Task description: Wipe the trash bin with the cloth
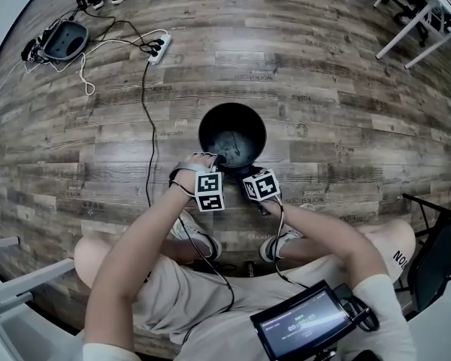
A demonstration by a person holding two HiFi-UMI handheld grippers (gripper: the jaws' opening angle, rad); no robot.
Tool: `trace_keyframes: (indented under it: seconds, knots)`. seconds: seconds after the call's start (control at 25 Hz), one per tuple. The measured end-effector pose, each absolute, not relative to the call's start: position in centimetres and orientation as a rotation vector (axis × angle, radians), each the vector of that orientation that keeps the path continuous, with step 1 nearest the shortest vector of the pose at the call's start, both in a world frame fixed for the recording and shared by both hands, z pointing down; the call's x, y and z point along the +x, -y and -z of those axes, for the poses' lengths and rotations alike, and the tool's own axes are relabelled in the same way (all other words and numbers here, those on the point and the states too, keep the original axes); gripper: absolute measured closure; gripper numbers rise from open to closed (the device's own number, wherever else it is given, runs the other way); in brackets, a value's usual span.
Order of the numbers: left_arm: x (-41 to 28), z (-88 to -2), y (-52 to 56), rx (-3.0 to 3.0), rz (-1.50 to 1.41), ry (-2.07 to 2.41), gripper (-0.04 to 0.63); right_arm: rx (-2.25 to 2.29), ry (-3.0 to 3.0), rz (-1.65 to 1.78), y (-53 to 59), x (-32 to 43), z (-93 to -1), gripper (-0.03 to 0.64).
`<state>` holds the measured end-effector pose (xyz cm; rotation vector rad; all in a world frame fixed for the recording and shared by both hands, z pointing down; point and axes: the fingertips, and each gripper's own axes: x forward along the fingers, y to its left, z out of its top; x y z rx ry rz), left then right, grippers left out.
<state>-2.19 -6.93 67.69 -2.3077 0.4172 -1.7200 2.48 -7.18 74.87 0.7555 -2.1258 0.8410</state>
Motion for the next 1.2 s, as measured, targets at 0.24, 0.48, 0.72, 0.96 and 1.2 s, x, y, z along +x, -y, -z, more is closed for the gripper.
trace_keyframes:
  seconds: [0.24, 0.48, 0.72, 0.96, 1.2]
  knots:
    - [-2.3, -67.7, 7.0, -2.309, 1.707, -0.413, 0.491, 0.782, 2.097, -0.841, 7.2, 2.0, -79.0, 0.537]
    - [-2.3, -67.7, 7.0, -2.306, 1.698, -0.413, 0.491, 0.797, 2.052, -0.836, 7.3, 2.1, -82.7, 0.537]
    - [-2.2, -67.7, 7.0, -2.305, 1.692, -0.413, 0.491, 0.796, 2.001, -0.833, 7.3, 2.1, -85.8, 0.537]
    - [-2.3, -67.9, 6.8, -2.302, 1.699, -0.412, 0.491, 0.794, 2.001, -0.871, 6.7, 1.8, -87.1, 0.537]
    - [-2.4, -68.0, 7.1, -2.288, 1.705, -0.419, 0.491, 0.668, 2.03, -0.874, 4.5, 1.5, -83.6, 0.537]
